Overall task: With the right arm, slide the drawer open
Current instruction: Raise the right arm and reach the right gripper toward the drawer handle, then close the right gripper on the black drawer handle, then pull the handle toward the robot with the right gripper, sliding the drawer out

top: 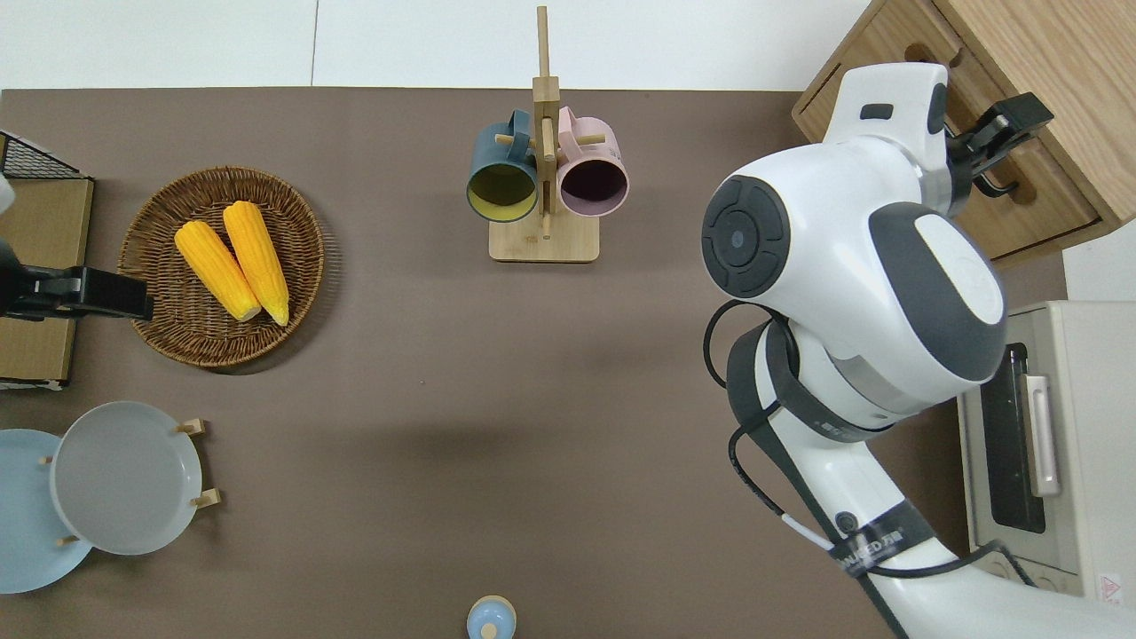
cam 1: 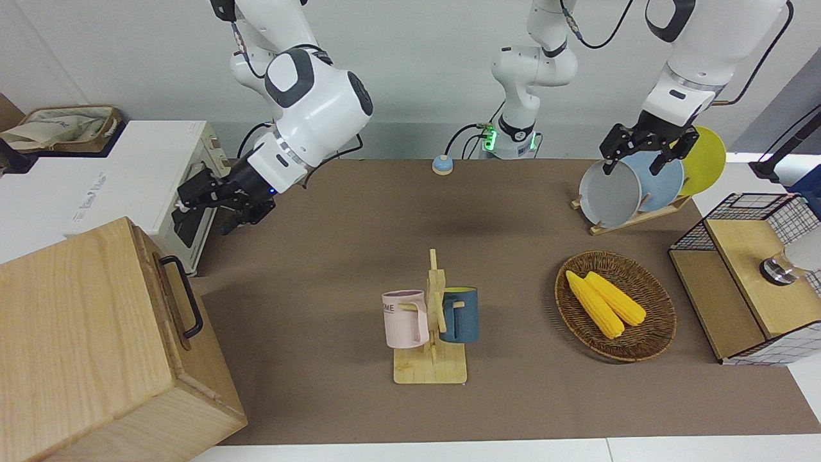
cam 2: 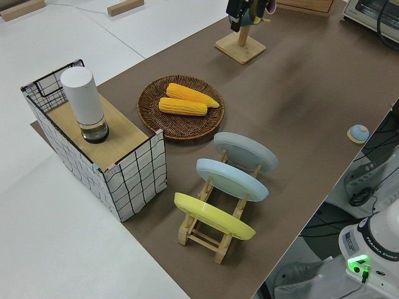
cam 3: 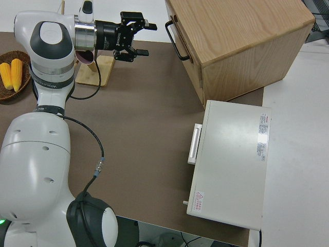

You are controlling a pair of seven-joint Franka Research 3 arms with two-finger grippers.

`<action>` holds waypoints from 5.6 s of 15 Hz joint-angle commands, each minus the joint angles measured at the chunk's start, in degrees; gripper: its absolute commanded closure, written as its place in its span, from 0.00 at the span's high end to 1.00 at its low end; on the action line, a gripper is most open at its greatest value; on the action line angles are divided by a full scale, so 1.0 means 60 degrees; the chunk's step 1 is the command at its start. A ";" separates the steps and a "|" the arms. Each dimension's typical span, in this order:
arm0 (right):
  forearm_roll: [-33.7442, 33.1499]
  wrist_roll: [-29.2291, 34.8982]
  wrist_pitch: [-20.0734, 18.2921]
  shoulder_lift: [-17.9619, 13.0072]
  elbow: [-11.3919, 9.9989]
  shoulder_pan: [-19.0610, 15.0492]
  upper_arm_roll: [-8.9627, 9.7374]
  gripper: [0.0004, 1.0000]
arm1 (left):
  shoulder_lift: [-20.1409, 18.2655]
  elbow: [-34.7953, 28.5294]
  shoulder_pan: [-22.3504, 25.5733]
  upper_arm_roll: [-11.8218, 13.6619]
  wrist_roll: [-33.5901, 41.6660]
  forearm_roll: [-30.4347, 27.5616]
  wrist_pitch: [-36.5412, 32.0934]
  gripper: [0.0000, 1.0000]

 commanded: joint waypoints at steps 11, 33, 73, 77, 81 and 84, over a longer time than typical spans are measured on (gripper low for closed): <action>-0.3965 0.3969 0.0489 0.1691 -0.0738 0.0006 -0.0023 0.98 | 0.0115 0.0187 -0.0164 0.0153 0.0055 0.0130 0.0006 1.00; -0.5608 0.5365 0.0416 0.2132 -0.1076 -0.0376 -0.0125 0.56 | 0.0115 0.0187 -0.0164 0.0153 0.0055 0.0144 0.0006 1.00; -0.3426 0.5408 -0.2924 0.2000 -0.1121 0.3403 -0.0038 0.00 | 0.0115 0.0187 -0.0164 0.0153 0.0055 0.0130 0.0006 1.00; -0.3411 0.5409 -0.2924 0.2000 -0.0988 0.3754 -0.0008 0.00 | 0.0115 0.0187 -0.0164 0.0153 0.0055 0.0144 0.0006 1.00; -0.3411 0.5438 -0.2953 0.2015 -0.0988 0.4150 -0.0008 0.00 | 0.0115 0.0187 -0.0164 0.0153 0.0055 0.0130 0.0006 1.00; -0.3411 0.5438 -0.2983 0.2015 -0.0988 0.4326 0.0006 0.00 | 0.0115 0.0187 -0.0164 0.0168 0.0055 0.0130 0.0006 1.00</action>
